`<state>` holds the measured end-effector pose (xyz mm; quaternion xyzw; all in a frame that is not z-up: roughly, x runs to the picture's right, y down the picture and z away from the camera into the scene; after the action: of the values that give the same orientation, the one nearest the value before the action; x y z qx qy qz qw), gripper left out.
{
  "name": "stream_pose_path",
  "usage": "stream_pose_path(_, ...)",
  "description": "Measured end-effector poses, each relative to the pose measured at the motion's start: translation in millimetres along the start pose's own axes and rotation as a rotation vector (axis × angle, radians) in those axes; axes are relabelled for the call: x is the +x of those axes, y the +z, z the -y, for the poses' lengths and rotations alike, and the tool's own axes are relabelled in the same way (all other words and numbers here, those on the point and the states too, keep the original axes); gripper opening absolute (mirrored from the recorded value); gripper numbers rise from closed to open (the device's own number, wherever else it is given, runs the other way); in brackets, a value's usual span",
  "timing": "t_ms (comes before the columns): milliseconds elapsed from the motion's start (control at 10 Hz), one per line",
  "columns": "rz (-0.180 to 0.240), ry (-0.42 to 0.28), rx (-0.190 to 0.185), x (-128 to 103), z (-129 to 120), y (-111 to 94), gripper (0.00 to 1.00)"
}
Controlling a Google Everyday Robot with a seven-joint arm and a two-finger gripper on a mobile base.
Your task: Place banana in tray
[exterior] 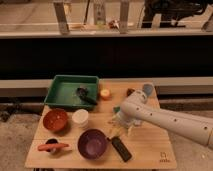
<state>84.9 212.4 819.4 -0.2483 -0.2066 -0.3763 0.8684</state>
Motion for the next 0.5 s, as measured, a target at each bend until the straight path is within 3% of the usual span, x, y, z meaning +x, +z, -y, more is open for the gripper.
stream_pose_path(100,0.002,-0.001,-0.009,0.1,-1.2,3.3,0.73)
stream_pose_path(500,0.007,0.002,-0.033,2.0,-1.2,12.4,0.34)
